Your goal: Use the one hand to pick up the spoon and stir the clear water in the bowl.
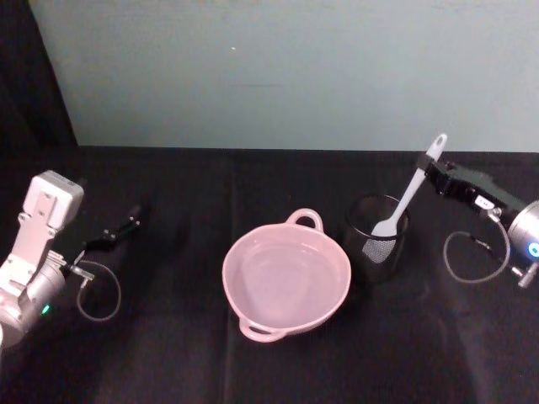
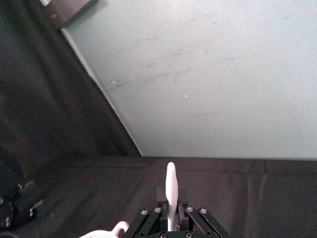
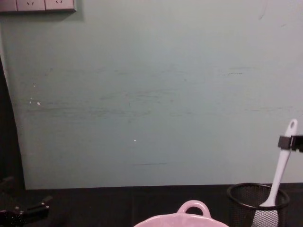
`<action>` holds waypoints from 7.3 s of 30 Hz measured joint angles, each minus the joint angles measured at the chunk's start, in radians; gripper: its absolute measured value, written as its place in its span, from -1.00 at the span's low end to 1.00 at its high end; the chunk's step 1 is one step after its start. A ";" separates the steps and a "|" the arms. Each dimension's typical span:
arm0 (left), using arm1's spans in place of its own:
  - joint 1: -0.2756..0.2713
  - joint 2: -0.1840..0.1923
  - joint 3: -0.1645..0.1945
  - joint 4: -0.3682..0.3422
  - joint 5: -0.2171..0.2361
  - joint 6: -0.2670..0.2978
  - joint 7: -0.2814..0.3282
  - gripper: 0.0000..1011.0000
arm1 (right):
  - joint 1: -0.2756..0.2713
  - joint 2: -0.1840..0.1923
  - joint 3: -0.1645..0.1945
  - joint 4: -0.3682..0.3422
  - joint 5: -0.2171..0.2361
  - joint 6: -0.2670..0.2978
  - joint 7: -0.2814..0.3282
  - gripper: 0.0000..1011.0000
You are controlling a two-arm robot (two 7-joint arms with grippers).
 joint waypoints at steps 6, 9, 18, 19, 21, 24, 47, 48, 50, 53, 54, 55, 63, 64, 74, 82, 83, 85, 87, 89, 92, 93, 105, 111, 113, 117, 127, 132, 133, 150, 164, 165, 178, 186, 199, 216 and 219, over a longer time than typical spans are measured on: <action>0.000 0.000 0.000 0.000 0.000 0.000 0.000 0.99 | 0.005 0.048 -0.009 -0.087 -0.087 0.014 -0.018 -0.76; 0.000 0.000 0.000 0.000 0.000 0.000 0.000 0.99 | 0.017 0.070 -0.016 -0.127 -0.120 0.039 -0.020 -0.76; 0.000 0.000 0.000 0.000 0.000 0.000 0.000 0.99 | 0.070 0.115 -0.022 -0.235 -0.165 0.148 -0.009 -0.76; 0.000 0.000 0.000 0.000 0.000 0.000 0.000 0.99 | 0.079 0.119 -0.021 -0.249 -0.168 0.164 -0.009 -0.76; 0.000 0.000 0.000 0.000 0.000 0.000 0.000 0.99 | 0.090 0.124 -0.022 -0.263 -0.174 0.180 -0.009 -0.76; 0.000 0.000 0.000 0.000 0.000 0.000 0.000 0.99 | 0.115 0.130 -0.025 -0.289 -0.189 0.205 -0.010 -0.76; 0.000 0.000 0.000 0.000 0.000 0.000 0.000 0.99 | 0.264 0.043 -0.140 -0.309 -0.303 0.183 0.108 -0.76; 0.000 0.000 0.000 0.000 0.000 0.000 0.000 0.99 | 0.265 0.037 -0.146 -0.303 -0.306 0.178 0.115 -0.76; 0.000 0.000 0.000 0.000 0.000 0.000 0.000 0.99 | 0.267 0.023 -0.160 -0.288 -0.309 0.166 0.132 -0.76; 0.000 0.000 0.000 0.000 0.000 0.000 0.000 0.99 | 0.262 0.010 -0.179 -0.270 -0.320 0.140 0.153 -0.76; 0.000 0.000 0.000 0.000 0.000 0.000 0.000 0.99 | 0.258 0.008 -0.182 -0.266 -0.321 0.132 0.159 -0.76; 0.000 0.000 0.000 0.000 0.000 0.000 0.000 0.99 | 0.254 0.006 -0.184 -0.263 -0.321 0.125 0.164 -0.76; 0.000 0.000 0.000 0.000 0.000 0.000 0.000 0.99 | 0.204 -0.024 -0.206 -0.202 -0.328 0.028 0.223 -0.76; 0.000 0.000 0.000 0.000 0.000 0.000 0.000 0.99 | 0.200 -0.026 -0.208 -0.197 -0.333 0.015 0.228 -0.76; 0.000 0.000 0.000 0.000 0.000 0.000 0.000 0.99 | 0.167 -0.052 -0.220 -0.136 -0.402 -0.096 0.269 -0.76; 0.000 0.000 0.000 0.000 0.000 0.000 0.000 0.99 | 0.160 -0.084 -0.228 -0.077 -0.449 -0.146 0.284 -0.76; 0.000 0.000 0.000 0.000 0.000 0.000 0.000 0.99 | 0.158 -0.089 -0.229 -0.069 -0.462 -0.155 0.283 -0.76; 0.000 0.000 0.000 0.000 0.000 0.000 0.000 0.99 | 0.155 -0.096 -0.231 -0.060 -0.480 -0.167 0.283 -0.76; 0.000 0.000 0.000 0.000 0.000 0.000 0.000 0.99 | 0.153 -0.103 -0.233 -0.051 -0.495 -0.176 0.282 -0.76; 0.000 0.000 0.000 0.000 0.000 0.000 0.000 0.99 | 0.151 -0.107 -0.234 -0.045 -0.502 -0.181 0.283 -0.76; 0.000 0.000 0.000 0.000 0.000 0.000 0.000 0.99 | 0.147 -0.114 -0.233 -0.036 -0.508 -0.188 0.284 -0.76; 0.000 0.000 0.000 0.000 0.000 0.000 0.000 0.99 | 0.144 -0.118 -0.232 -0.031 -0.512 -0.194 0.285 -0.76; 0.000 0.000 0.000 0.000 0.000 0.000 0.000 0.99 | 0.129 -0.145 -0.214 0.002 -0.537 -0.210 0.304 -0.76; 0.000 0.000 0.000 0.000 0.000 0.000 0.000 0.99 | 0.128 -0.146 -0.213 0.003 -0.537 -0.210 0.305 -0.76; 0.000 0.000 0.000 0.000 0.000 0.000 0.000 0.99 | 0.128 -0.146 -0.213 0.003 -0.537 -0.210 0.305 -0.76; 0.000 0.000 0.000 0.000 0.000 0.000 0.000 0.99 | 0.129 -0.145 -0.214 0.002 -0.537 -0.210 0.305 -0.76; 0.000 0.000 0.000 0.000 0.000 0.000 0.000 0.99 | 0.129 -0.145 -0.215 0.001 -0.537 -0.210 0.305 -0.76; 0.000 0.000 0.000 0.000 0.000 0.000 0.000 0.99 | 0.120 -0.145 -0.208 -0.001 -0.553 -0.236 0.305 -0.76; 0.000 0.000 0.000 0.000 0.000 0.000 0.000 0.99 | 0.113 -0.143 -0.203 -0.005 -0.562 -0.248 0.305 -0.76; 0.000 0.000 0.000 0.000 0.000 0.000 0.000 0.99 | 0.011 -0.101 -0.157 -0.135 -0.597 -0.262 0.292 -0.76; 0.000 0.000 0.000 0.000 0.000 0.000 0.000 0.99 | 0.029 -0.164 -0.198 -0.057 -0.585 -0.288 0.346 -0.76; 0.000 0.000 0.000 0.000 0.000 0.000 0.000 0.99 | 0.034 -0.170 -0.201 -0.048 -0.586 -0.293 0.347 -0.76; 0.000 0.000 0.000 0.000 0.000 0.000 0.000 0.99 | 0.100 -0.241 -0.197 0.081 -0.623 -0.360 0.330 -0.76; 0.000 0.000 0.000 0.000 0.000 0.000 0.000 0.99 | 0.103 -0.239 -0.163 0.102 -0.644 -0.370 0.300 -0.76; 0.000 0.000 0.000 0.000 0.000 0.000 0.000 0.99 | 0.041 -0.186 -0.113 0.026 -0.658 -0.339 0.270 -0.76; 0.000 0.000 0.000 0.000 0.000 0.000 0.000 0.99 | -0.053 -0.166 -0.111 -0.085 -0.616 -0.319 0.291 -0.76; 0.000 0.000 0.000 0.000 0.000 0.000 0.000 0.99 | -0.042 -0.185 -0.128 -0.066 -0.612 -0.326 0.303 -0.76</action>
